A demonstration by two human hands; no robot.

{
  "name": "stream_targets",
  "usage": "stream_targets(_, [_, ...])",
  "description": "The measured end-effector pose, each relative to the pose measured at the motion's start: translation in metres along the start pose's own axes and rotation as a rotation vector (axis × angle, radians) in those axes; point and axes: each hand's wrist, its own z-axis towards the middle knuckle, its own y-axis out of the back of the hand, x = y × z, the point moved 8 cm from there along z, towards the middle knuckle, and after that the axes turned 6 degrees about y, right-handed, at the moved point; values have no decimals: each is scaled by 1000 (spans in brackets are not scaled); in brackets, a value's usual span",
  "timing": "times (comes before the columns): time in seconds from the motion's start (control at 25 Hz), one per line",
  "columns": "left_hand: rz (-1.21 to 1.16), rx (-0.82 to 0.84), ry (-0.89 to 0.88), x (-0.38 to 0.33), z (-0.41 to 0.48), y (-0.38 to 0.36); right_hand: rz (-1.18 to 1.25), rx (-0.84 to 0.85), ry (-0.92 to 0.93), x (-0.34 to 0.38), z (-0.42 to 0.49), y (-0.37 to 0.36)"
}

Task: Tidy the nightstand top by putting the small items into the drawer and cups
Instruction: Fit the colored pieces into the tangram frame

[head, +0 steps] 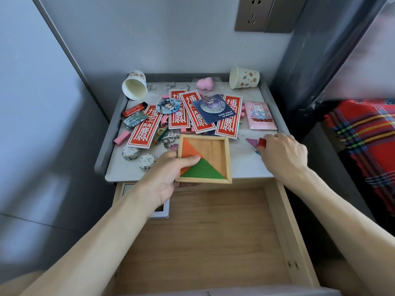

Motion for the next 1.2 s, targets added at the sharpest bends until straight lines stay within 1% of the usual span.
stream_targets(0.16, [-53,16,14,1,-2,-1,79,-30,79,11,-3,-4])
stream_targets(0.36, [-58,11,13,2,-1,-2,325,-45,231,32,-11,-7])
stream_targets(0.48, [-61,6,10,2,-1,-1,453,-16,267,36,-3,-8])
stream_targets(0.64, [-77,-3,19,3,0,1,520,51,239,30,11,-10])
stream_targets(0.76, [-77,-6,16,2,0,0,609,88,152,22,16,-13])
stream_targets(0.88, [-82,-9,15,2,0,1,563,137,85,16,19,-15])
stream_targets(1.2, [-72,-11,2,2,-1,0,476,156,48,18,17,-13])
